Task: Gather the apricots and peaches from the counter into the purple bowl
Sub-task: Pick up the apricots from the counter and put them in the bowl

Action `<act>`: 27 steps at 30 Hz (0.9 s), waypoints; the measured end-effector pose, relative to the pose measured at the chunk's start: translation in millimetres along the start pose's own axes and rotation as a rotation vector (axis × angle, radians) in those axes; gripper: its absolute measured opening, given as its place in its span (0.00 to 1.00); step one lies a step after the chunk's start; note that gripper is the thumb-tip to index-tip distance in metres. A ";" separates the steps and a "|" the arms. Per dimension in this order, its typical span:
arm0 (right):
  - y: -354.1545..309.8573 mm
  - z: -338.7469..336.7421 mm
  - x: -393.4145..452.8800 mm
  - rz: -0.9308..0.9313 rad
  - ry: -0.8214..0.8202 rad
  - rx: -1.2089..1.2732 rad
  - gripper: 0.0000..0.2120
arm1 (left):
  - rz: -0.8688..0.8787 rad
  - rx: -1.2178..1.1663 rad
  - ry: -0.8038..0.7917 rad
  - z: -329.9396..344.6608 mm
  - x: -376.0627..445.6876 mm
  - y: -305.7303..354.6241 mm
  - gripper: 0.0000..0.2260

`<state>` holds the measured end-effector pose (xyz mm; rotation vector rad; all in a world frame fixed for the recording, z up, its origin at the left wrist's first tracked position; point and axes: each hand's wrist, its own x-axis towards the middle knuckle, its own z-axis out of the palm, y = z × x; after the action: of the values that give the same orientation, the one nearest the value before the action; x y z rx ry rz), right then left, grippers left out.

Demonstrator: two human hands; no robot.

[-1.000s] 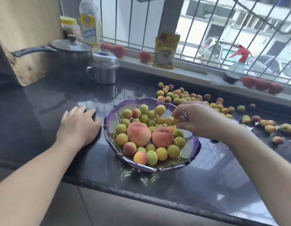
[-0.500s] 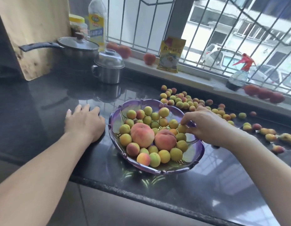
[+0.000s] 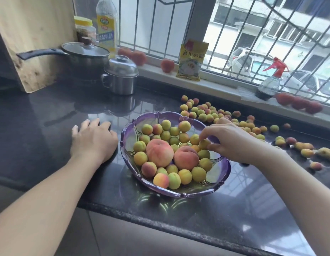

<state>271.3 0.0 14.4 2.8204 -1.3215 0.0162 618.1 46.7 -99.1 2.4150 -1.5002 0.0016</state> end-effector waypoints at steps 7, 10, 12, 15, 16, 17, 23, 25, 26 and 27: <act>3.8 -1.6 -4.7 0.051 0.038 -0.107 0.08 | -0.002 -0.002 0.007 0.1 -0.2 0.5 0.17; 0.9 -1.9 -4.7 0.052 0.047 -0.113 0.07 | 0.001 0.001 0.006 0.1 -0.2 0.4 0.17; -0.9 -2.2 -3.6 0.044 0.055 -0.116 0.09 | 0.000 0.001 0.007 -0.3 -0.1 0.2 0.17; 0.7 -2.0 -2.0 0.046 0.056 -0.114 0.11 | 0.004 0.002 0.010 -0.6 -0.6 0.1 0.17; 1.8 -2.5 -2.0 0.052 0.049 -0.110 0.11 | 0.005 0.003 0.010 -0.8 -0.5 0.0 0.17; 2.2 -3.1 -2.3 0.055 0.043 -0.104 0.10 | 0.003 0.000 0.009 -1.0 -0.7 0.1 0.17; -2.2 -1.0 1.9 -0.006 0.015 -0.227 0.14 | 0.005 -0.013 -0.001 -2.1 -2.5 -2.5 0.20; 3.6 -4.5 4.8 -0.010 -0.002 -0.210 0.17 | 0.004 -0.003 0.006 -0.6 -1.1 -1.6 0.20; 8.7 -7.8 6.9 0.013 0.014 -0.151 0.17 | 0.002 0.012 0.005 -0.7 0.7 -0.4 0.19; 12.2 -12.4 7.2 0.051 0.048 -0.056 0.15 | 0.003 0.026 -0.001 -2.3 -0.1 0.7 0.19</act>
<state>266.6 -13.0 27.2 2.7226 -1.3613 0.0466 617.9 47.1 -96.7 2.4339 -1.5129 0.0205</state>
